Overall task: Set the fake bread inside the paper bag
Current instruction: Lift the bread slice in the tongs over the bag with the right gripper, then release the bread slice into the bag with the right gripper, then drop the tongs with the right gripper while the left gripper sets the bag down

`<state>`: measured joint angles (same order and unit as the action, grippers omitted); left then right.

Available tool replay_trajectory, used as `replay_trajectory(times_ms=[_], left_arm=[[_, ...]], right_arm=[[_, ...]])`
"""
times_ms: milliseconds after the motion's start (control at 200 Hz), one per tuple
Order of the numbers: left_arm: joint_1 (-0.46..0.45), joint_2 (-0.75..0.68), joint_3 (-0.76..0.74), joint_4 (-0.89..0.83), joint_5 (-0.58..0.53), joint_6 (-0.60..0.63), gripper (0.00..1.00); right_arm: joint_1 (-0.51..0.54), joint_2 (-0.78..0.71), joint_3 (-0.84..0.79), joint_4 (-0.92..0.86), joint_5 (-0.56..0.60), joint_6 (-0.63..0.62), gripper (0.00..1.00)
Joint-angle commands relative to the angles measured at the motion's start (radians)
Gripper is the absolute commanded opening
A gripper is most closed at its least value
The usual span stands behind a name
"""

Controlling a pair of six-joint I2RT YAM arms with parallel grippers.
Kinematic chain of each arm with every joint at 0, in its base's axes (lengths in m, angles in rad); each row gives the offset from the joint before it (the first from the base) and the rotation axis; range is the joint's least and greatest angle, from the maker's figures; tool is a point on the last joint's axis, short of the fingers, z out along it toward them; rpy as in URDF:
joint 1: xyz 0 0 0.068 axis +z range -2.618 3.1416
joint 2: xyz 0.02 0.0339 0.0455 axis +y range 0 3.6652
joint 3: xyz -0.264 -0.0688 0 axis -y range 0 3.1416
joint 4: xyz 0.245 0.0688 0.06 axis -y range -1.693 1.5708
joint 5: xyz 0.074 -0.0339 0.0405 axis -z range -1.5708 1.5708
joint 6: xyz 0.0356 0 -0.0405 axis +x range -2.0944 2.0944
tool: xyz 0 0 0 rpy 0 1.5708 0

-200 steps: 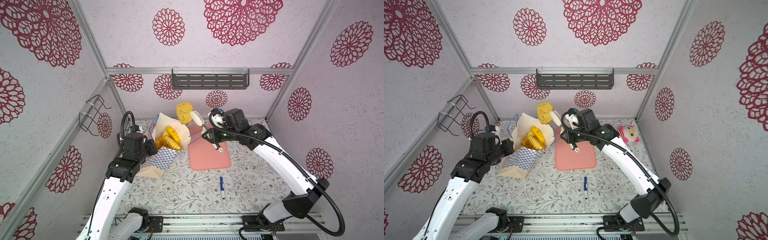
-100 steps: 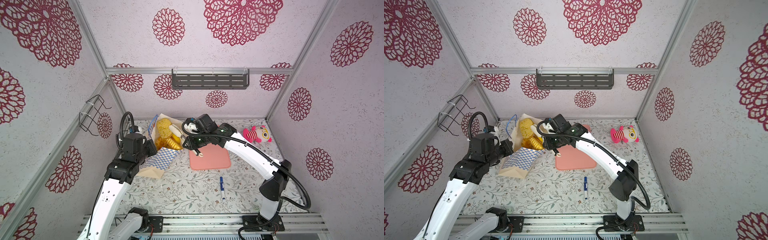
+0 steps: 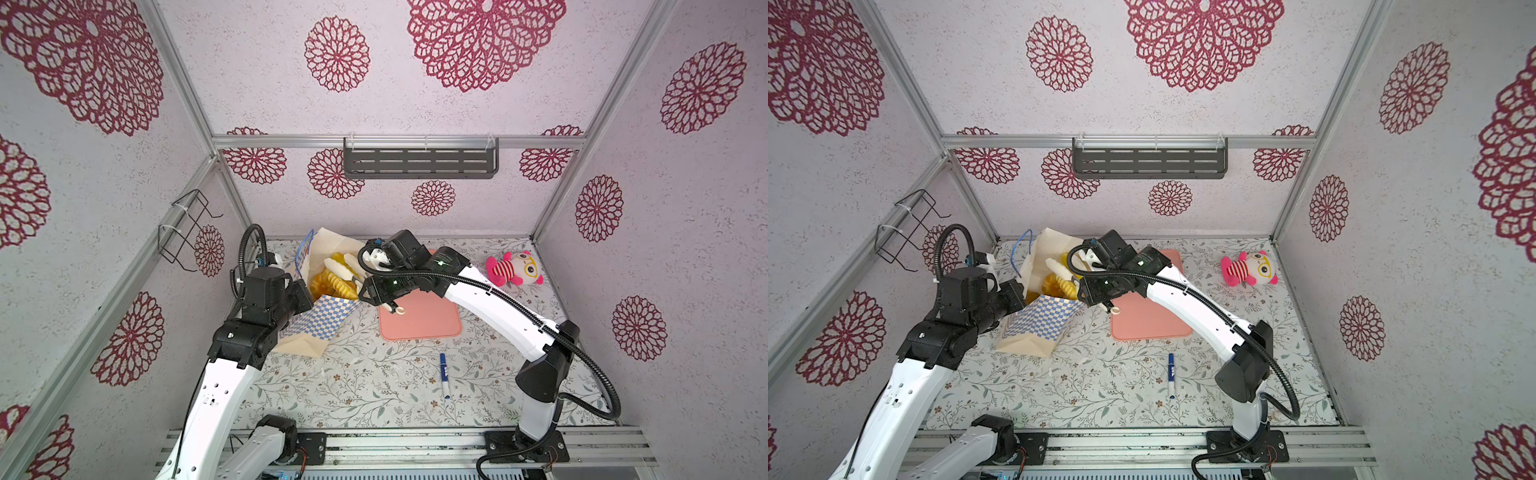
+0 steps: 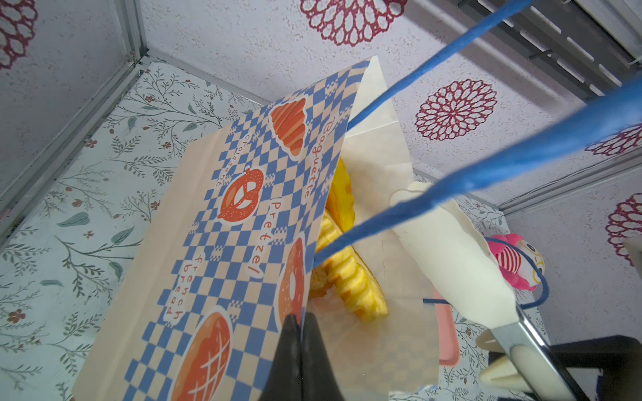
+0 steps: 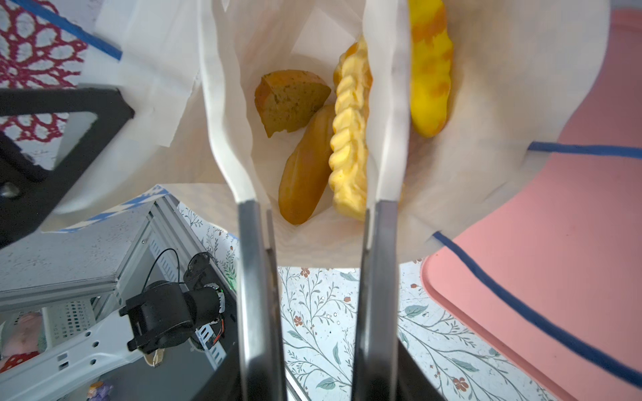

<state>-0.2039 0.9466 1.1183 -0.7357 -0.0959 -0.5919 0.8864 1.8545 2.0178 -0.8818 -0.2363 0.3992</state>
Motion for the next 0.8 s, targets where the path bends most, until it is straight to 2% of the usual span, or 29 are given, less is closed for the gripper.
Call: replay_trajectory(times_ms=[0,235,355,545,595,690,796], left_arm=[[0.012,-0.018,0.003,-0.026,-0.028,-0.005,0.0],[0.023,-0.042,-0.007,-0.046,-0.063,-0.013,0.0],[0.043,-0.06,-0.026,-0.043,-0.078,-0.029,0.0],[0.093,-0.086,-0.063,-0.044,-0.082,-0.059,0.0],[0.109,-0.097,-0.074,-0.048,-0.086,-0.069,0.04],[0.137,-0.123,-0.103,-0.049,-0.084,-0.082,0.05],[0.167,-0.139,-0.128,-0.044,-0.075,-0.088,0.06]], right_arm=[[-0.01,-0.086,0.039,0.012,0.052,-0.022,0.44],[-0.072,-0.189,0.033,0.023,0.125,-0.037,0.42],[-0.144,-0.277,-0.044,0.039,0.141,-0.038,0.42],[-0.324,-0.448,-0.297,0.08,0.158,-0.026,0.41],[-0.371,-0.489,-0.371,0.083,0.18,-0.025,0.41],[-0.456,-0.565,-0.545,0.091,0.233,-0.032,0.41],[-0.568,-0.623,-0.735,0.122,0.236,-0.046,0.4]])
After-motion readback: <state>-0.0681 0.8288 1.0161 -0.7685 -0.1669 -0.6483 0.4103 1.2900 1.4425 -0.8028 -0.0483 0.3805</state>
